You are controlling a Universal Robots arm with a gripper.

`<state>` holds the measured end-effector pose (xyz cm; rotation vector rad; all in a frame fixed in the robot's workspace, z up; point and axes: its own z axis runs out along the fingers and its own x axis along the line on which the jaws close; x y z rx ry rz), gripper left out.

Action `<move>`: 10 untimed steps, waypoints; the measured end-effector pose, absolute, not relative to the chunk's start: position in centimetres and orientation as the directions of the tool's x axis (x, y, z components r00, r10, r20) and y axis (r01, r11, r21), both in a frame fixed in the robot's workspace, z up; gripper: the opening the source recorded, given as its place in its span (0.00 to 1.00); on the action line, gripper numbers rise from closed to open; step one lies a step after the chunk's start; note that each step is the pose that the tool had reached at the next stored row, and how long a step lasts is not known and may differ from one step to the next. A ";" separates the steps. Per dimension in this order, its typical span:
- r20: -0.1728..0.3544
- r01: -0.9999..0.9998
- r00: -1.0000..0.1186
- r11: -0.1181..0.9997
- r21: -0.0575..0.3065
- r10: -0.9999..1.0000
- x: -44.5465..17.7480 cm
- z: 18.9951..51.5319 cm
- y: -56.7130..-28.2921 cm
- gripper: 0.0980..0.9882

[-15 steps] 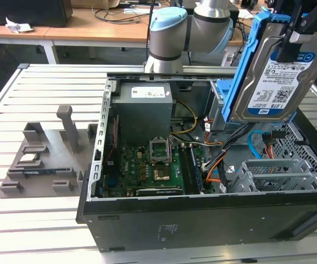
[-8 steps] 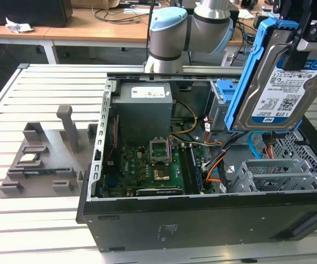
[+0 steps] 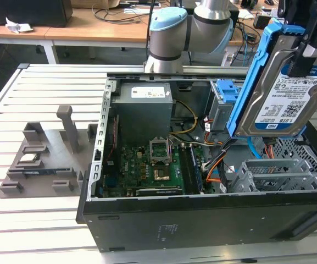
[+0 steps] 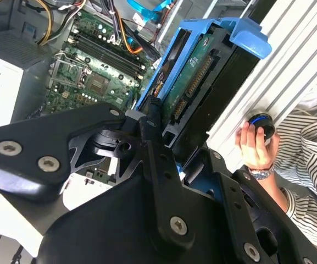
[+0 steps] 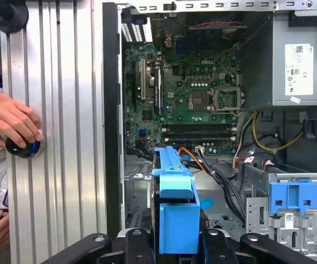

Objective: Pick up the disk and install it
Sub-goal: 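Pick up the disk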

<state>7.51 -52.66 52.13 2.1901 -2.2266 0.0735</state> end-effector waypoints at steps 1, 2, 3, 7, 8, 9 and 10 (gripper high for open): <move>0.045 -1.000 -0.017 0.016 -0.021 -0.999 7.5 52.1 -52.8 0.30; 0.046 -1.000 -0.017 0.016 -0.021 -0.999 7.5 52.1 -52.9 0.30; 0.045 -1.000 -0.017 0.016 -0.021 -0.999 7.5 52.1 -53.1 0.30; 0.045 -1.000 -0.017 0.016 -0.021 -0.999 7.5 52.0 -53.4 0.30; 0.045 -1.000 -0.017 0.016 -0.021 -0.999 7.5 51.9 -53.5 0.30; 0.046 -1.000 -0.017 0.016 -0.021 -0.999 7.5 51.6 -53.5 0.30; 0.046 -1.000 -0.017 0.016 -0.021 -0.999 7.5 51.4 -53.5 0.30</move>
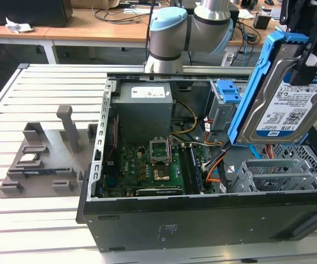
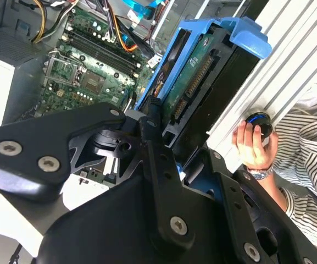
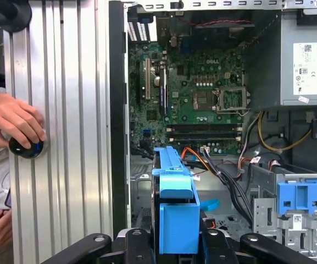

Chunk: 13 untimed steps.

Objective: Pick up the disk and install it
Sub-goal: 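Pick up the disk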

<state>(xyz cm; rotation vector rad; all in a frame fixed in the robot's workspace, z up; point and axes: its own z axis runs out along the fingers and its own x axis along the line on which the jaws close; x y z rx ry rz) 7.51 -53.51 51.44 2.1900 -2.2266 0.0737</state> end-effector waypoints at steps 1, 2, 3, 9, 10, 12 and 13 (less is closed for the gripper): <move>0.046 -1.000 -0.017 0.016 -0.021 -0.999 7.5 51.3 -53.5 0.30; 0.045 -1.000 -0.017 0.016 -0.021 -0.999 7.5 51.1 -53.5 0.30; 0.045 -1.000 -0.017 0.016 -0.021 -0.999 7.5 50.9 -53.6 0.30; 0.048 -1.000 -0.017 0.016 -0.021 -0.999 8.1 50.3 -53.6 0.30; 0.049 -1.000 -0.017 0.016 -0.021 -0.999 8.3 50.2 -53.6 0.30; 0.051 -1.000 -0.017 0.016 -0.021 -0.999 8.6 50.1 -53.6 0.30; 0.052 -1.000 -0.017 0.016 -0.021 -0.998 8.8 50.0 -53.6 0.30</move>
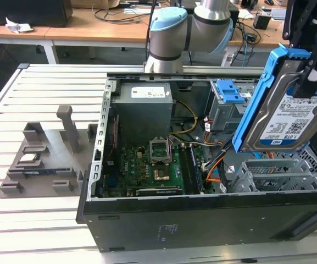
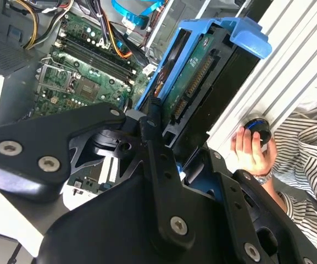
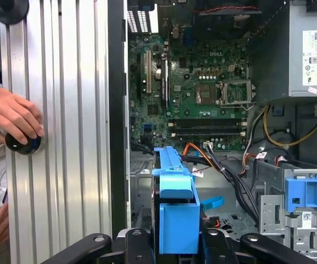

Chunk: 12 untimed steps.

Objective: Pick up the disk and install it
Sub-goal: 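Pick up the disk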

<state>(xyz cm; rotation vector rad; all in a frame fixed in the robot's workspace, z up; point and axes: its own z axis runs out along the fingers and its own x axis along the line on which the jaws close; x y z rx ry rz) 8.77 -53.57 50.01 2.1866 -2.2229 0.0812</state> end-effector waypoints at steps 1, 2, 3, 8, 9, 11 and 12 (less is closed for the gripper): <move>0.053 -1.000 -0.017 0.016 -0.021 -0.998 8.9 50.0 -53.6 0.30; 0.054 -1.000 -0.017 0.016 -0.021 -0.998 9.0 50.0 -53.6 0.30; 0.054 -1.000 -0.017 0.016 -0.021 -0.998 9.1 49.9 -53.6 0.30; 0.056 -1.000 -0.017 0.016 -0.021 -0.998 9.4 49.7 -53.6 0.30; 0.056 -1.000 -0.017 0.016 -0.021 -0.998 9.4 49.7 -53.6 0.30; 0.056 -1.000 -0.017 0.016 -0.021 -0.998 9.5 49.6 -53.6 0.30; 0.057 -1.000 -0.017 0.016 -0.021 -0.998 9.6 49.5 -53.6 0.30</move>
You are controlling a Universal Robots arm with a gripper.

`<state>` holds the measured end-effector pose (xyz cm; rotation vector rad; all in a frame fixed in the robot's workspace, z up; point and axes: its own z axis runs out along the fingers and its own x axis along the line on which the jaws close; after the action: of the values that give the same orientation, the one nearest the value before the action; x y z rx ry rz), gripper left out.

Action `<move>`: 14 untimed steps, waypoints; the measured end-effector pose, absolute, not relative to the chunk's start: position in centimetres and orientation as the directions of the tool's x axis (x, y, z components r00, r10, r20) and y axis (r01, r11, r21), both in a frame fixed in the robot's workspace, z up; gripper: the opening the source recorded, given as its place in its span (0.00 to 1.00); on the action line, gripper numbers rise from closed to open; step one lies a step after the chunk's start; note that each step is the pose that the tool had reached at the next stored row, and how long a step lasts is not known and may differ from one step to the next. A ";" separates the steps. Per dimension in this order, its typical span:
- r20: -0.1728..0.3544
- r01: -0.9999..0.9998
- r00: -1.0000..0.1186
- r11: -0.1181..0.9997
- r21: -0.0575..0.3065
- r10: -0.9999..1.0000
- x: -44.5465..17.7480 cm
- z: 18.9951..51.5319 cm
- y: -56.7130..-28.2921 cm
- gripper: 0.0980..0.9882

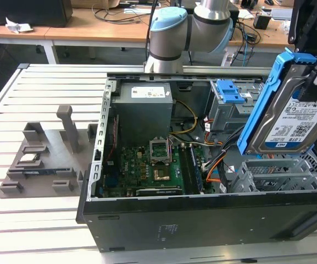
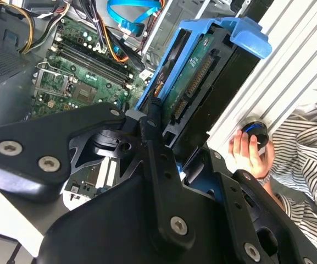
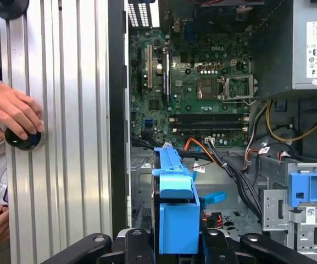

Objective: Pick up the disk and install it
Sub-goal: 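Pick up the disk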

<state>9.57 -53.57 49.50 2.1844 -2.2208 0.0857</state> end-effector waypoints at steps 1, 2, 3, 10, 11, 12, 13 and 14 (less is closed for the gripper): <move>0.057 -1.000 -0.017 0.016 -0.021 -0.998 9.6 49.4 -53.6 0.30; 0.058 -1.000 -0.017 0.016 -0.021 -0.998 9.6 49.2 -53.6 0.30; 0.058 -1.000 -0.017 0.016 -0.021 -0.998 9.7 49.1 -53.6 0.30; 0.060 -1.000 -0.017 0.016 -0.021 -0.998 9.8 48.6 -53.6 0.30; 0.060 -1.000 -0.017 0.016 -0.021 -0.998 9.9 48.5 -53.6 0.30; 0.060 -1.000 -0.017 0.016 -0.021 -0.998 9.9 48.5 -53.6 0.30; 0.060 -1.000 -0.017 0.016 -0.021 -0.998 9.9 48.4 -53.6 0.30; 0.061 -1.000 -0.017 0.016 -0.021 -0.998 9.9 48.3 -53.6 0.30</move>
<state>9.92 -53.57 48.32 2.1825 -2.2186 0.0899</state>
